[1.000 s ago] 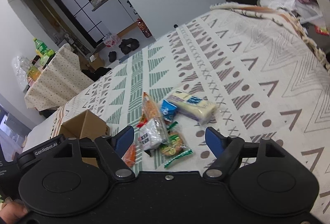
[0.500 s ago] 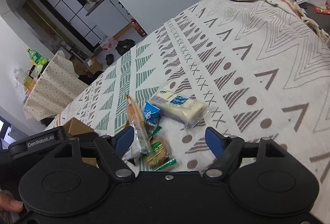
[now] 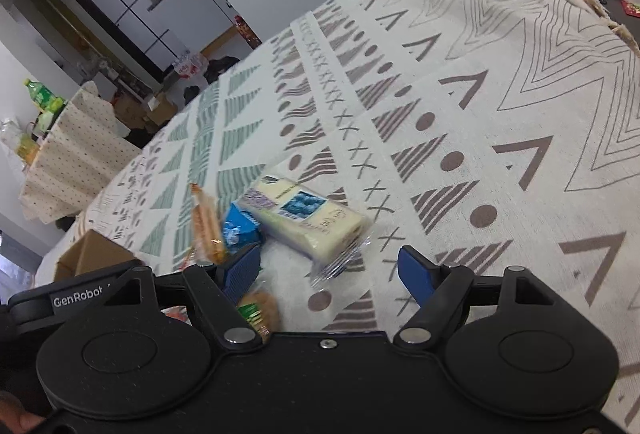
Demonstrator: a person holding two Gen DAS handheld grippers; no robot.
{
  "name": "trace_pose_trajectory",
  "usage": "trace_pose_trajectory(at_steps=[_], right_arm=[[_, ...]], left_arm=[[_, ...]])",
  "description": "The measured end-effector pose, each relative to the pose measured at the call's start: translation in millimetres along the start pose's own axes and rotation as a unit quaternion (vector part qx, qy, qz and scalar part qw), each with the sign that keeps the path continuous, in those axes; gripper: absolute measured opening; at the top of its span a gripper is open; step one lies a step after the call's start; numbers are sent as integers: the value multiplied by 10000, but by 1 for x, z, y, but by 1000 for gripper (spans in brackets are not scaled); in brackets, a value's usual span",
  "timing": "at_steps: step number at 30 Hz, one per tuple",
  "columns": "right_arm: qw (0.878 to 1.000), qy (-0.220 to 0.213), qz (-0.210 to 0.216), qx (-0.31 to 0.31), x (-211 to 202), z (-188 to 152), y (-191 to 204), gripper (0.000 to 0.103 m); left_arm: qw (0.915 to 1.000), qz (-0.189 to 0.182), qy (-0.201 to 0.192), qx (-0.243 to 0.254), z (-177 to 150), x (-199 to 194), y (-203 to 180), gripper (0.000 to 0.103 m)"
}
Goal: Organize snacks
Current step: 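Grasp the white black-text cake pack with the left gripper while the right grasps the cream cake roll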
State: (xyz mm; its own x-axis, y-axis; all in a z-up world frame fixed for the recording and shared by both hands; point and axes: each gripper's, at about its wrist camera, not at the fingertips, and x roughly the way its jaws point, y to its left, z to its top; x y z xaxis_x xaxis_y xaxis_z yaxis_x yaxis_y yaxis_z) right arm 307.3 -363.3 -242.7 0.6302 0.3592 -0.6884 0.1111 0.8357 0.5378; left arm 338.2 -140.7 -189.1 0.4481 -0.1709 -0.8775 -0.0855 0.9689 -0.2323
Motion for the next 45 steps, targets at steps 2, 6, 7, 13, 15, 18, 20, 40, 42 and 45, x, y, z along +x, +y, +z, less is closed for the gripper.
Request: trace_pose_trajectory(at_steps=[2, 6, 7, 13, 15, 18, 20, 40, 42, 45], right_arm=[[10000, 8, 13, -69, 4, 1, 1, 75], [10000, 12, 18, -31, 8, 1, -3, 75], [10000, 10, -23, -32, 9, 1, -4, 75], [10000, -40, 13, -44, 13, 2, -5, 75], [9999, -40, 35, -130, 14, 1, -3, 75], [9998, -55, 38, -193, 18, 4, 0, 75], [9997, -92, 77, -197, 19, 7, 1, 75], [9944, -454, 141, -942, 39, 20, 31, 82], [9940, -390, 140, -1012, 45, 20, 33, 82], [9945, -161, 50, -1031, 53, 16, 33, 77]], left_arm=[[10000, -4, 5, -99, 1, 5, 2, 93], [9999, -24, 60, -114, 3, 15, 1, 93], [9999, -21, 67, -105, 2, 17, 0, 92], [10000, -74, -8, 43, -3, 21, -4, 71], [9999, -122, -42, -13, -2, 18, -1, 61], [9999, -62, -107, -64, 1, 10, 3, 57], [9997, -64, -175, -132, 2, 4, 7, 56], [9965, -66, -525, -644, 9, -28, 42, 56], [9964, -28, -506, -675, 9, -27, 45, 56], [9962, -24, -462, -736, 9, -25, 49, 56]])
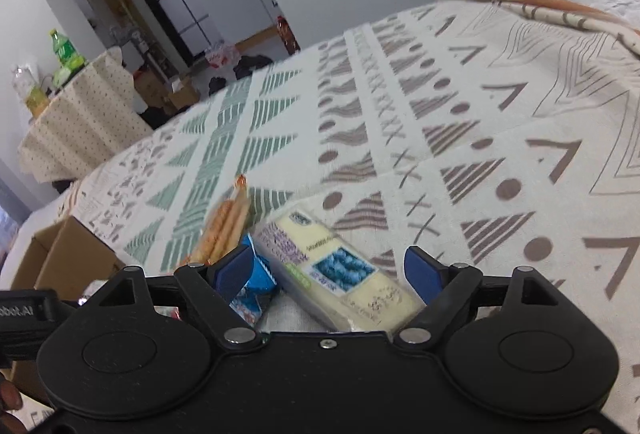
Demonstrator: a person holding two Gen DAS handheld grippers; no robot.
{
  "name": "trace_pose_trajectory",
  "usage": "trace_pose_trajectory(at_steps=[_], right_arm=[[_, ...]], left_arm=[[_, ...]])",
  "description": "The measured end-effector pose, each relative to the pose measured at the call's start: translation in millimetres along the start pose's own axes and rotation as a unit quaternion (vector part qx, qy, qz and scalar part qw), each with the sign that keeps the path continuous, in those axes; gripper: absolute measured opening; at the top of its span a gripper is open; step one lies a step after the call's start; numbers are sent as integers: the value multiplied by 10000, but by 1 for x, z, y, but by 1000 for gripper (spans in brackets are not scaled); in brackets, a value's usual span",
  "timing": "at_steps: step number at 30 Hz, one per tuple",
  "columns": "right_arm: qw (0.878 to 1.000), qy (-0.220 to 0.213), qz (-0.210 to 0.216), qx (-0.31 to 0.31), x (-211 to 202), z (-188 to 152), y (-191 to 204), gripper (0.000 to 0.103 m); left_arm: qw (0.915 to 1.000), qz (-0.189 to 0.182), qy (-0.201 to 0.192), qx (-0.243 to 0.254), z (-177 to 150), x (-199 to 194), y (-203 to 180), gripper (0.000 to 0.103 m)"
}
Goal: Organize snacks
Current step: 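Grasp the white black-text cake pack with the left gripper while the right grasps the cream cake roll, then lift the white cake pack and cream cake roll toward the box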
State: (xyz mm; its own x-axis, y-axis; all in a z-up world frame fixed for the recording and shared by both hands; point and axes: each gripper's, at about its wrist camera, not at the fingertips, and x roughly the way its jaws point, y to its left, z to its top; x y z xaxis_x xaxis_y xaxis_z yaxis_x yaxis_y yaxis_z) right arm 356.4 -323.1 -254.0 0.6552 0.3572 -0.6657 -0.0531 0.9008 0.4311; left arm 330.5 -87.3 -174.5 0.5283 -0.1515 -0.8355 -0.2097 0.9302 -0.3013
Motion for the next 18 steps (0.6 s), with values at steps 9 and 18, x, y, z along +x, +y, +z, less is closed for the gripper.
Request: trace_pose_trajectory(at_steps=[9, 18], right_arm=[[9988, 404, -234, -137, -14, -17, 0, 46], [9942, 871, -579, 268, -45, -37, 1, 43]], left_arm=[[10000, 33, -68, -53, 0, -8, 3, 56], [10000, 35, -74, -51, -7, -18, 5, 56]])
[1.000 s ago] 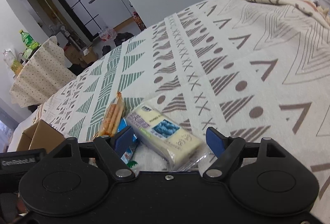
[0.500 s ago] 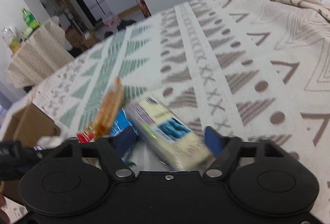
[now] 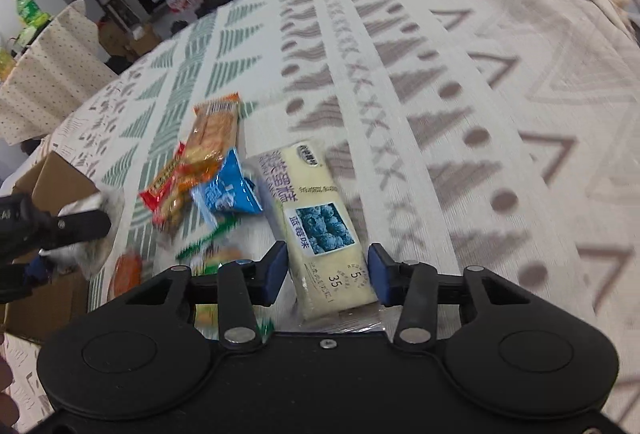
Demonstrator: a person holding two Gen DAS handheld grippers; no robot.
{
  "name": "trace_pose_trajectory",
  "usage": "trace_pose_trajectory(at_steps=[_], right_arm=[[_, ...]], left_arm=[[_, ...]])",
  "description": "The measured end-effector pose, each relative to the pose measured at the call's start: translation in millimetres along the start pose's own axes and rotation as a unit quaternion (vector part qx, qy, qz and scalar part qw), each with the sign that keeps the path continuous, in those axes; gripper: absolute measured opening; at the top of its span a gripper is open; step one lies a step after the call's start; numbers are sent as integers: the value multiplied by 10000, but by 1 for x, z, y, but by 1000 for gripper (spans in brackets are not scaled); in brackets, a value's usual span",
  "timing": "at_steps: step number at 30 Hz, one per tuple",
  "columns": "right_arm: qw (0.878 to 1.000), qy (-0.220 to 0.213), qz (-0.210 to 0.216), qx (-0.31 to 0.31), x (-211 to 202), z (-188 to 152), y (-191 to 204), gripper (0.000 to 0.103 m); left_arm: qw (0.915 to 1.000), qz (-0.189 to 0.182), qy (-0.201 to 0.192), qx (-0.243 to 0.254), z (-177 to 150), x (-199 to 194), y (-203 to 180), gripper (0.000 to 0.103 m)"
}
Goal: Organize snacks
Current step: 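Lift the white cake pack and cream cake roll toward the box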
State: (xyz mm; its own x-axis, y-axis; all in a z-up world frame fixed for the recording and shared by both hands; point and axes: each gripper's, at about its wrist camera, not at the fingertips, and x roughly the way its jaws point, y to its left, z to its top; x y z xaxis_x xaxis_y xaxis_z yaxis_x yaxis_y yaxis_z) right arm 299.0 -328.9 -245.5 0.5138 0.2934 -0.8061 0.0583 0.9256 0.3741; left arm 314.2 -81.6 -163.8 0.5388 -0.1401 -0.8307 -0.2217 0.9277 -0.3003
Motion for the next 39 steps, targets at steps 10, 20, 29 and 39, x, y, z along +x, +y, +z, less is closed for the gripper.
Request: trace_pose_trajectory(at_steps=[10, 20, 29, 39], right_arm=[[9994, 115, 274, 163, -19, -28, 7, 36], [9997, -79, 216, -90, -5, -17, 15, 42], [9991, -317, 272, 50, -27, -13, 14, 33], [9962, -742, 435, 101, -65, 4, 34, 33]], left_arm=[[9999, -43, -88, 60, -7, -16, -1, 56], [9996, -86, -155, -205, -22, -34, 12, 56], [9988, -205, -266, -358, -20, -48, 21, 56], [9970, -264, -627, -360, -9, -77, 30, 56]])
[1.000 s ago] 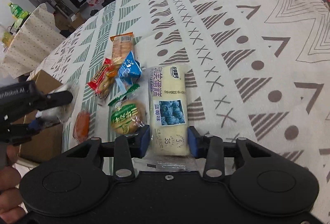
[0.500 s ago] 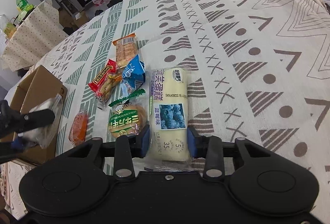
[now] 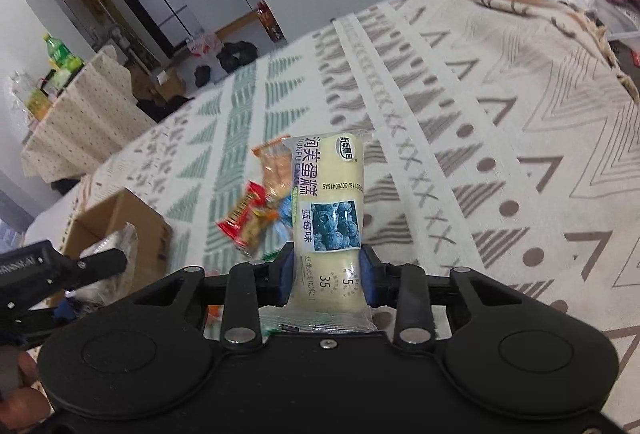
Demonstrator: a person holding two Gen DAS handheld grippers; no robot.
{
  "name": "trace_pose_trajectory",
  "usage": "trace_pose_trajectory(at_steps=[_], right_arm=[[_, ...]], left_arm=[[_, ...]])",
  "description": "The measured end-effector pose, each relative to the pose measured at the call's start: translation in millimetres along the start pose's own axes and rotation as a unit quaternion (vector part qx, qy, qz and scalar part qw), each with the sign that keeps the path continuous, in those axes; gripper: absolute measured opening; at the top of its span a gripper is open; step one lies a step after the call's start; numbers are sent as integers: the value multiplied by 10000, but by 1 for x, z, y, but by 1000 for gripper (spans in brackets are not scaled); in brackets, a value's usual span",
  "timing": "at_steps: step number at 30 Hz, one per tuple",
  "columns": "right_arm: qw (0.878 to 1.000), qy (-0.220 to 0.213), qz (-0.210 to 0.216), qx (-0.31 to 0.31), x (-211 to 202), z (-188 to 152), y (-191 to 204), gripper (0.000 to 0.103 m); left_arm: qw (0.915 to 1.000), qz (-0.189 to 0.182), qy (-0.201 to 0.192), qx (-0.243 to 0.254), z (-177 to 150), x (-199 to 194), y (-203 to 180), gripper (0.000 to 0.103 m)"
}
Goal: Organize snacks
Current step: 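Lift the white cake pack and cream cake roll toward the box, then lower the white cake pack and cream cake roll into the box and open both grippers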
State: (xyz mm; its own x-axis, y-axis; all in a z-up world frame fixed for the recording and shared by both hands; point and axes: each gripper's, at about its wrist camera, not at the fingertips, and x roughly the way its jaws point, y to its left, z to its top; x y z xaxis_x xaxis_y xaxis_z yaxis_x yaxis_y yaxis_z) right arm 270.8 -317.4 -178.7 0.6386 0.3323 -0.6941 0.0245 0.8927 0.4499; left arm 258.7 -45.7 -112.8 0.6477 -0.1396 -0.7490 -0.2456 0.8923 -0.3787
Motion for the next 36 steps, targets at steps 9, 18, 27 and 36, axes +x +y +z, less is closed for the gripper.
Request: trace_pose_trajectory(at_steps=[9, 18, 27, 36], right_arm=[[9994, -117, 246, -209, -14, 3, 40, 32], [9985, -88, 439, -304, -14, 0, 76, 32], [9967, -1, 680, -434, -1, -3, 119, 33], [9943, 163, 888, -563, 21, -8, 160, 33]], left_arm=[[9997, -38, -199, -168, 9, -22, 19, 56], [9976, 68, -357, -595, 26, -33, 48, 56], [9905, 274, -483, -1261, 47, -38, 89, 56], [9853, 437, -575, -1551, 69, -34, 117, 57]])
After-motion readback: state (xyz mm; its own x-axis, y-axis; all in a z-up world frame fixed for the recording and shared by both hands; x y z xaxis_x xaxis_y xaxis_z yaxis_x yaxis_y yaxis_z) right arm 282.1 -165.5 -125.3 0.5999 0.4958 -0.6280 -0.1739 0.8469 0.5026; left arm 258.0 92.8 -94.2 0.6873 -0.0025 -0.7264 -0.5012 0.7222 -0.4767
